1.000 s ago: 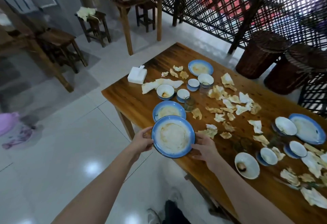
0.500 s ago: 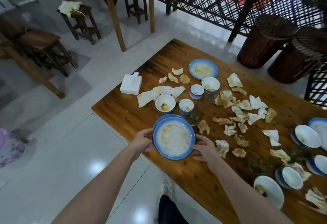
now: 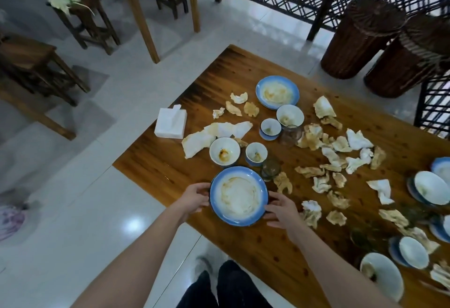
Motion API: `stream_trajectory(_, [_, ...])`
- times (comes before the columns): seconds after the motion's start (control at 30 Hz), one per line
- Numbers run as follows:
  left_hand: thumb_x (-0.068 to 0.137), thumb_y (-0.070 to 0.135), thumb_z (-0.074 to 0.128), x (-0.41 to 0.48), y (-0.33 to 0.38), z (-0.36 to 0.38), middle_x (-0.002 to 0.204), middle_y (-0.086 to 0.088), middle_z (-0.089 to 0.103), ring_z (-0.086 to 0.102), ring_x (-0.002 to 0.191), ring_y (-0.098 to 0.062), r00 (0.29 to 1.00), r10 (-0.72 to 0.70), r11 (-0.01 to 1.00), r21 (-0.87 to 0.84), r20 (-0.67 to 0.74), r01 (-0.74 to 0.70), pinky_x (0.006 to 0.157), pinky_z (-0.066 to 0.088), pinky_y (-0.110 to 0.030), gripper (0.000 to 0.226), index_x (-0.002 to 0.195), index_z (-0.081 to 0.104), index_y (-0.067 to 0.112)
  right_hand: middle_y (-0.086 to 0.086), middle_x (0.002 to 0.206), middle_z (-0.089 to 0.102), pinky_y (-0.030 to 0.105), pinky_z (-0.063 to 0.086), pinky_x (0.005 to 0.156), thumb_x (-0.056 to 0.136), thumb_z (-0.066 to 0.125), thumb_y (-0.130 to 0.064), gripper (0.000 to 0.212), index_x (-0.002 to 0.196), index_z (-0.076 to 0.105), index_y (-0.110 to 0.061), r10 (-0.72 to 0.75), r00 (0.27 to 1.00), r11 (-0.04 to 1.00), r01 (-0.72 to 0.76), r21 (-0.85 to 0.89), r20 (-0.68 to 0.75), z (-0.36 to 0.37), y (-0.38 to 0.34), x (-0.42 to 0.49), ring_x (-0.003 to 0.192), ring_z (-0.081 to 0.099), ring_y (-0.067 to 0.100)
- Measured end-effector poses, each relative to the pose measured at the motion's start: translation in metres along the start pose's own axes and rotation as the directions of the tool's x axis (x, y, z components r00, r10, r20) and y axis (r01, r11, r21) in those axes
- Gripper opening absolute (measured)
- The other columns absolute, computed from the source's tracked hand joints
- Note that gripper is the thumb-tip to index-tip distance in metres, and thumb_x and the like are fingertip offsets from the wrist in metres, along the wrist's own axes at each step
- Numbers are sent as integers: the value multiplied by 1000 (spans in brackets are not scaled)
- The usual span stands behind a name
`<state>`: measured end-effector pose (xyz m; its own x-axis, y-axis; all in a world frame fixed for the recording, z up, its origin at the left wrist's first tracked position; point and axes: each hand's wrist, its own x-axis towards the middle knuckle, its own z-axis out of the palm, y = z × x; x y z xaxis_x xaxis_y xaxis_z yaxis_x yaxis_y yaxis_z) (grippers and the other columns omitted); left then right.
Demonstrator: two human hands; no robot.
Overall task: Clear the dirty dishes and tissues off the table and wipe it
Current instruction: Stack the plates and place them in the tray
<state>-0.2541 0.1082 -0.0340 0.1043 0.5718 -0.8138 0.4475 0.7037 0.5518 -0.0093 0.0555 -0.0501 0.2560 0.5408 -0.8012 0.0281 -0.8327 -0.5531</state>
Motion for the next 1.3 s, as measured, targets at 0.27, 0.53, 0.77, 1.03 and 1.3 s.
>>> stream_trajectory(0.27, [90,-9,54,7,9,-13,131,-2,50,47,120,-18,999,33,997,71,37,-35,91,45,-34,55,136,51,21,7,129,52,35,53,75,87,66,-5,56,137,48,-23,41,998,997,-38,62,-43,8,1,-9,100,59,20])
stream_trajectory(0.53, [90,-7,53,11,19,-22,137,-8,49,46,111,-18,996,66,990,116,66,-74,94,44,-36,57,141,44,16,3,116,49,42,47,89,87,65,-3,60,139,43,-22,46,995,977,-25,212,-94,23,8,-7,107,49,23])
stream_trajectory(0.77, [95,3,55,20,26,-22,134,-8,49,51,110,-20,995,37,984,170,93,-53,95,46,-37,53,143,39,18,7,130,46,38,48,80,88,63,-3,65,142,36,-26,58,987,974,-23,223,-151,33,11,-5,106,45,19])
stream_trajectory(1.03, [96,13,57,34,27,-18,136,-11,49,54,119,-28,992,23,962,267,127,-57,98,50,-41,50,143,40,11,7,131,51,33,52,81,91,57,-3,51,139,41,-13,12,984,995,6,97,-179,40,18,-4,106,50,18])
stream_trajectory(1.3, [93,14,61,34,26,-18,139,-10,48,51,124,-27,988,52,962,260,146,-89,95,48,-39,53,141,38,13,10,124,55,42,56,85,92,55,-2,37,127,48,-9,5,977,971,46,234,-212,44,27,-19,110,56,23])
